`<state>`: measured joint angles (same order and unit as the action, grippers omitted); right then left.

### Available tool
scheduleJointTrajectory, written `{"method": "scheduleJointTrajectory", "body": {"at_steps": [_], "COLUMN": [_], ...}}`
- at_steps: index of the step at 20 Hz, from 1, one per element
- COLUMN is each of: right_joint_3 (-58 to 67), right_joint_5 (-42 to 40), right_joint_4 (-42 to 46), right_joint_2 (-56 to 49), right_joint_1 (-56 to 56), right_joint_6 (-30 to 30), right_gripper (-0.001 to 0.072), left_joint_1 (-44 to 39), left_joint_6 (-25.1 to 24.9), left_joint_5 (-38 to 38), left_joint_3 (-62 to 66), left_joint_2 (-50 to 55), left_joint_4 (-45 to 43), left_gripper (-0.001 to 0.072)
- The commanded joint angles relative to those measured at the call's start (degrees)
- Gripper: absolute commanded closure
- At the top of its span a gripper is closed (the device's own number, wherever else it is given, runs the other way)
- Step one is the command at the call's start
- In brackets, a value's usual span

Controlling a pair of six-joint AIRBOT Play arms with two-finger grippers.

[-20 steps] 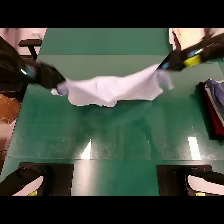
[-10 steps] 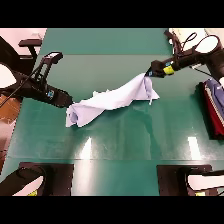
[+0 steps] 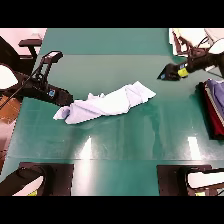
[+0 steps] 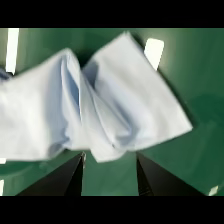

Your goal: Fold the shirts.

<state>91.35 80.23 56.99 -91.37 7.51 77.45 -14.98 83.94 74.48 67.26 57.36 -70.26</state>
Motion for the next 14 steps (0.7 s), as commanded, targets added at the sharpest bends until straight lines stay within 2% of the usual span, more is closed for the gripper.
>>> {"method": "scheduleJointTrajectory", "body": {"at_steps": [1,8,14], "right_joint_3": [-10.93,-20.70,-20.13], "right_joint_5": [-3.23,-17.46,-19.04], "right_joint_4": [0.63,1.86,2.75], "right_joint_2": [3.93,4.76,1.70], "right_joint_1": [2.05,8.94,10.99], "right_joint_6": [-2.38,-2.32,-1.79], "right_gripper": [0.0333,0.0333,0.0333], "left_joint_1": [-0.04,-0.04,-0.04], "left_joint_6": [0.07,0.07,0.07], "left_joint_5": [-2.23,-2.56,-2.58], "left_joint_3": [-0.02,-0.02,-0.02], "left_joint_2": [0.02,0.02,0.02], "left_joint_4": [0.04,0.07,0.09], "left_gripper": [0.0684,0.0684,0.0684]}}
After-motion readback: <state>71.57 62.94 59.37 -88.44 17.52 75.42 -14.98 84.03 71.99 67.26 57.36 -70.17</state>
